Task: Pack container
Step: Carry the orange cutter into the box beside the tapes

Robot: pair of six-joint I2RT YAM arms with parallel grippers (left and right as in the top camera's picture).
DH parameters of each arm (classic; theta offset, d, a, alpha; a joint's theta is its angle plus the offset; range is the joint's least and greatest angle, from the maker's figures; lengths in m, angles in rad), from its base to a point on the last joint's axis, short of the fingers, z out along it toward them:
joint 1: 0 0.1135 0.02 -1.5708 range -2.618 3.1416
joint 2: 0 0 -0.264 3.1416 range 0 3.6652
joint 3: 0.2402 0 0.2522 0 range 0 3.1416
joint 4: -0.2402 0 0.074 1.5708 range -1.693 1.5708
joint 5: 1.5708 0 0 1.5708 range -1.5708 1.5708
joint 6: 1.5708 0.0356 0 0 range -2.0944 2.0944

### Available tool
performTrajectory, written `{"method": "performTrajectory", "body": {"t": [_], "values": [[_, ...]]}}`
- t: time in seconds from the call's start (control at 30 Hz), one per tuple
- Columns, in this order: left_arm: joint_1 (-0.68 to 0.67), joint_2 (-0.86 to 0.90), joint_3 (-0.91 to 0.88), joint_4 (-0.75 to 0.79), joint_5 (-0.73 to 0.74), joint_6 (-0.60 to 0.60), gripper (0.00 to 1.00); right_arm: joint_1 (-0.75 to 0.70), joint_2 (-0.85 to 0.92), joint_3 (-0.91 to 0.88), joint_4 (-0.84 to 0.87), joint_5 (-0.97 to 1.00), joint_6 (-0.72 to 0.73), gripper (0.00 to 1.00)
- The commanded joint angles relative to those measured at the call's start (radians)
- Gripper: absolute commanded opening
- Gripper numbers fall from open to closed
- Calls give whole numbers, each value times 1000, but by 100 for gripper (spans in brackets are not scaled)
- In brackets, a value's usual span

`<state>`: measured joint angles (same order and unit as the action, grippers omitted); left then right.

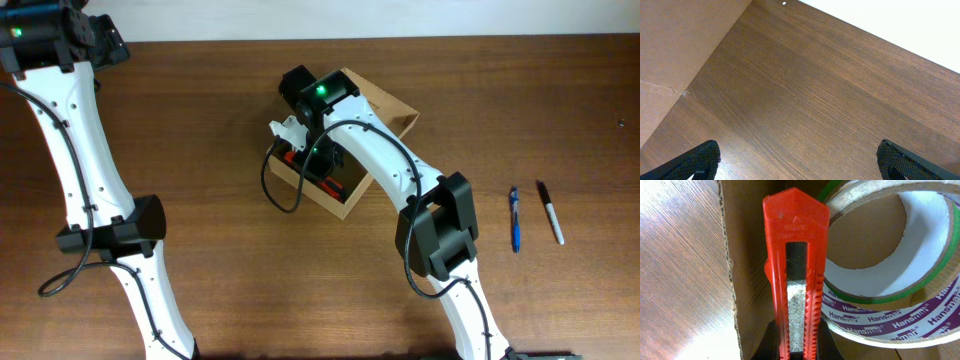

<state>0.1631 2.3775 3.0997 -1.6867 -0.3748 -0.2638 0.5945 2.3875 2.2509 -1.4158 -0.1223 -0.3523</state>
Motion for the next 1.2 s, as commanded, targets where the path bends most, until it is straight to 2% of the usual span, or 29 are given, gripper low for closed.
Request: {"method": "performTrajectory", "body": {"t": [0.0,0.03,0.07,0.63,1.0,1.17], "values": [[4,-27,9,0,-7,11,100,1,13,-29,11,-18,-3,5],[4,-27,9,0,-7,11,100,1,13,-29,11,-18,-3,19],[3,-27,9,0,-7,11,100,1,13,-29,12,-18,-3,27],[3,-27,9,0,-7,11,100,1,13,-29,18,-8,-7,31],[3,-27,9,0,-7,11,100,0,-22,-3,20,67,-6,49],[3,-27,9,0,-7,11,100,-2,-38,64,14,88,2,50]]}}
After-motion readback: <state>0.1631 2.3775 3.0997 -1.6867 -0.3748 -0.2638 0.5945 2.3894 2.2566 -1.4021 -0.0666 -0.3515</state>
